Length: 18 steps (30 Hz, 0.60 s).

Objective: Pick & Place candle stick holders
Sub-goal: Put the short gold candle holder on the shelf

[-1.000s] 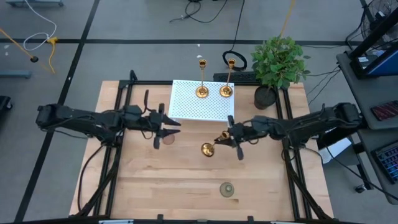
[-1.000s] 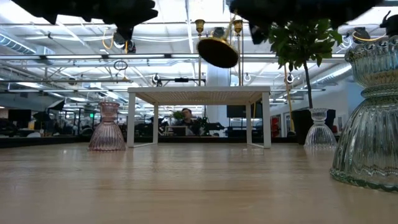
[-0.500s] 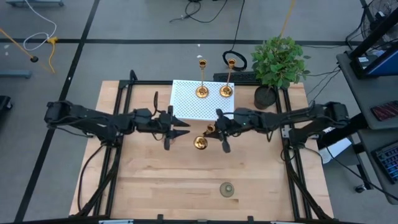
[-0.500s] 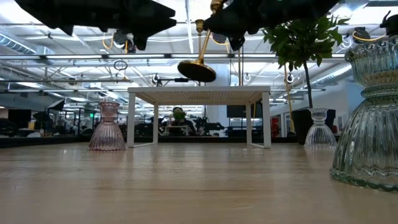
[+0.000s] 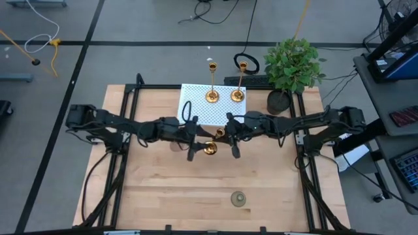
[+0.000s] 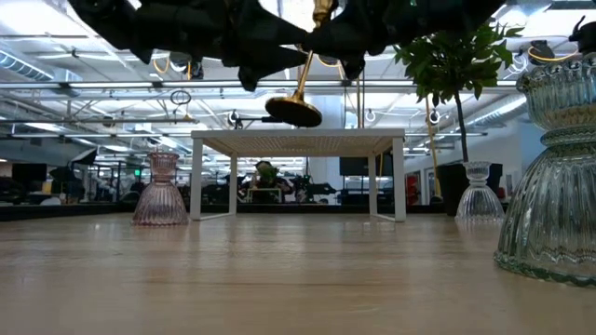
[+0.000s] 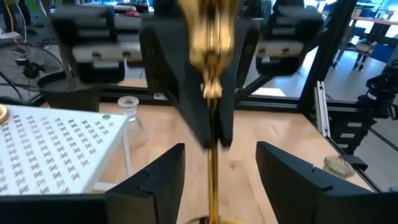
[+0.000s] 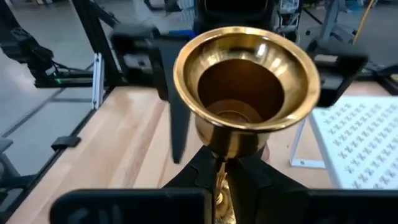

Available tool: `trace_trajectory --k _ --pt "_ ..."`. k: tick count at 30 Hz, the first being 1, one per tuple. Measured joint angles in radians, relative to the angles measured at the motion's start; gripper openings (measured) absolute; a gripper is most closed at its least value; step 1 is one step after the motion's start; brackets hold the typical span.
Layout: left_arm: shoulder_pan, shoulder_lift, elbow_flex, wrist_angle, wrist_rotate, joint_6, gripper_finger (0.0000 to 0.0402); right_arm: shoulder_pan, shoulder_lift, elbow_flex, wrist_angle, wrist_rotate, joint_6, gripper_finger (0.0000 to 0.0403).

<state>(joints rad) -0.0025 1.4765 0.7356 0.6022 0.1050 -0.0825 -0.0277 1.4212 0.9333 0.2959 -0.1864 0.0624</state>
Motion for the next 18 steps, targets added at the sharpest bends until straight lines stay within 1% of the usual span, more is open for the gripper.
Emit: trace_trajectory --k 3,5,10,18 --pt "0.000 0.019 0.016 0.001 0.000 -0.005 0.0212 0.000 0.001 -0.001 -0.009 0.000 0.000 0.0012" --pt "0.000 0.031 0.022 -0.001 0.000 -0.017 0.0208 0.000 0.000 -0.001 -0.007 0.000 0.000 0.0012" --pt "0.000 0.069 0.023 -0.005 0.001 -0.061 0.0175 0.000 0.000 -0.001 -0.009 0.000 0.000 0.0012" --pt "0.000 0.089 0.023 0.007 -0.001 -0.058 0.0116 0.000 0.000 -0.001 -0.010 0.001 0.000 0.0013"
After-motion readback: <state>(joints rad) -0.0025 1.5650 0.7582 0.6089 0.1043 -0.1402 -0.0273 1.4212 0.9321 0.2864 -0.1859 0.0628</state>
